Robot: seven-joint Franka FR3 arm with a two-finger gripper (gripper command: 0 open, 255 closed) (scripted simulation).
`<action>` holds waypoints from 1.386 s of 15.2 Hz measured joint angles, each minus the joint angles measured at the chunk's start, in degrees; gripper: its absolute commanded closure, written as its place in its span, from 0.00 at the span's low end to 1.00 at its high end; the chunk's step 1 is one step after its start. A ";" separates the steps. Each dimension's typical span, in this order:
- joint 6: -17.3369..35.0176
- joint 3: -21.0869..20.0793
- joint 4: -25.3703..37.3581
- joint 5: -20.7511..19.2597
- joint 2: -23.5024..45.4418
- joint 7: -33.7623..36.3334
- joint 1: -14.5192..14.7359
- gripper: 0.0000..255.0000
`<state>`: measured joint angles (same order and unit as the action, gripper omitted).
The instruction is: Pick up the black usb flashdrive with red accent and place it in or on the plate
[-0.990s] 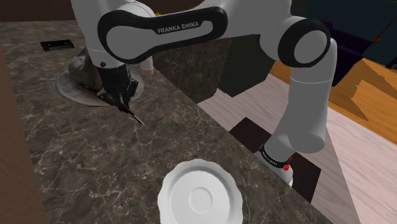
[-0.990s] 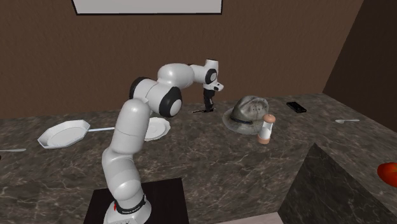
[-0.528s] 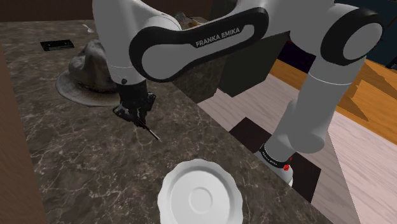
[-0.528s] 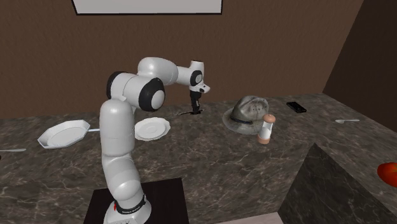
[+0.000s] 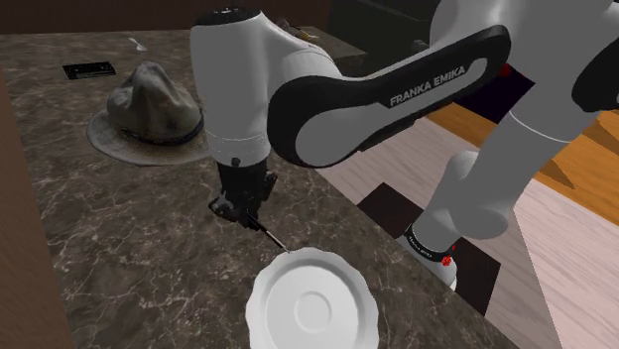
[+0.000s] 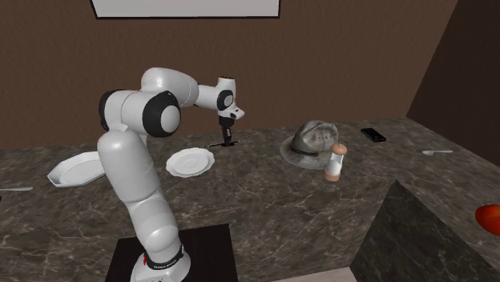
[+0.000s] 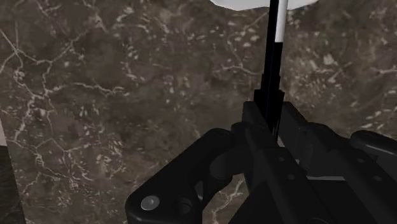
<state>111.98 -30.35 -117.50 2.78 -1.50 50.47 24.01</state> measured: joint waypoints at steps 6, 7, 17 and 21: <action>0.54 -2.65 -8.12 5.77 -8.99 3.01 3.41 1.00; 0.62 -3.17 -9.37 6.76 -10.39 3.68 4.15 1.00; 0.79 -7.57 -17.56 14.79 -20.44 9.61 10.83 1.00; 3.63 -8.39 -19.48 14.91 -19.45 9.81 10.82 1.00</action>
<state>115.61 -38.73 -136.98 17.69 -20.96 60.28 34.83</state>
